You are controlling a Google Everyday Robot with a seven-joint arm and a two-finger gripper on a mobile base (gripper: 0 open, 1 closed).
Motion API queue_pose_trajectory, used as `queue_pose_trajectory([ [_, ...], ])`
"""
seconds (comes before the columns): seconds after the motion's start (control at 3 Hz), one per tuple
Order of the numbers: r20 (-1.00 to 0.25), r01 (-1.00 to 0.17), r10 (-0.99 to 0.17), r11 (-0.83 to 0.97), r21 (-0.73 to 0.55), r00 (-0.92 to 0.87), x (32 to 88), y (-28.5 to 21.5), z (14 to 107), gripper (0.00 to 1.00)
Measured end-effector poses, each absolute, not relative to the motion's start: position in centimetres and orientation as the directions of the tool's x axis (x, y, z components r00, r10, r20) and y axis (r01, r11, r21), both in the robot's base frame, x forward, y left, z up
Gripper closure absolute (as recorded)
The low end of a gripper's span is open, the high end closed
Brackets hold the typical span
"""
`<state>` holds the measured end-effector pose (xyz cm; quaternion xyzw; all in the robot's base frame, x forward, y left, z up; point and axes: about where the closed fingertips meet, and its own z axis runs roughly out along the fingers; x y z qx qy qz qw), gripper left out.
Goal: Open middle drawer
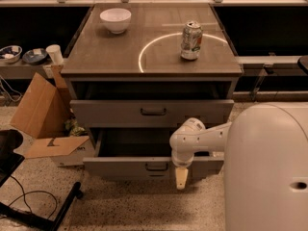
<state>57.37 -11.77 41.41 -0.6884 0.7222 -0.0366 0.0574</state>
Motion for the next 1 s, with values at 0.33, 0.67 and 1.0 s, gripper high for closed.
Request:
queue_pose_trajectory([
  [0.33,-0.029,-0.994,-0.997,0.072,-0.079,-0.07,55.0,-12.2,40.5,0.18],
  [0.67,-0.038,-0.989,-0.988,0.149,-0.012,-0.149,50.9,-13.7,40.1,0.42],
  [1.0,-0.037,-0.989,-0.988,0.151,-0.01,-0.15,50.8,-13.6,40.3,0.64],
])
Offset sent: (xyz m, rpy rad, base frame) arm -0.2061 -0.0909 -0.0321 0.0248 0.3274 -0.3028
